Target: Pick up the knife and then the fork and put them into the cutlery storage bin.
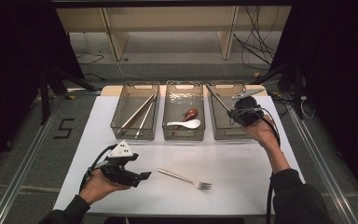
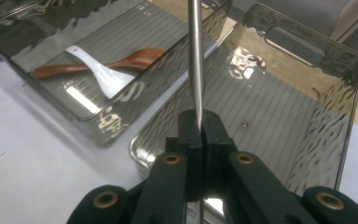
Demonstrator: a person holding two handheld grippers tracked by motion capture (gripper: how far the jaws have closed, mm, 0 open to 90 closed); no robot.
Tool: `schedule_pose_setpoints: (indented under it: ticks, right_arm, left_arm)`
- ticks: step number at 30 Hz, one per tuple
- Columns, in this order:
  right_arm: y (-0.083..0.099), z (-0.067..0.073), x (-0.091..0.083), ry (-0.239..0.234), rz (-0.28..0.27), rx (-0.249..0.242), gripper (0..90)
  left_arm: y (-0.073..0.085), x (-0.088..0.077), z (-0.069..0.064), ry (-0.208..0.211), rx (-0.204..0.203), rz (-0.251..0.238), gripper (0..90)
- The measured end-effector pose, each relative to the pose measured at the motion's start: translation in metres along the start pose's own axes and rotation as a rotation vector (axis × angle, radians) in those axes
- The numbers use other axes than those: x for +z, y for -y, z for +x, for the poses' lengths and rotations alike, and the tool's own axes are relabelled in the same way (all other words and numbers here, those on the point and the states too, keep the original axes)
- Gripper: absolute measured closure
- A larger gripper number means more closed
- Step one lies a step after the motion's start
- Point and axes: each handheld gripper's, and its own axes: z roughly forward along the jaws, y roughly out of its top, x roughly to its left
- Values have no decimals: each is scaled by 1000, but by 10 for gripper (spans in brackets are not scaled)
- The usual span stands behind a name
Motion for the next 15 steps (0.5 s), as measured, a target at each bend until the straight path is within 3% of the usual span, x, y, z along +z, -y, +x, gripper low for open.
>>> schedule_pose_setpoints:
  ticks: [9,15]
  right_arm:
    - [-9,-13,15,34,25,58,893]
    - [-14,-19,24,46,38,88,893]
  left_arm:
    - [3,-6,1,-10,-13,-32,164]
    - [4,-6,2,-11,-14,-26,163]
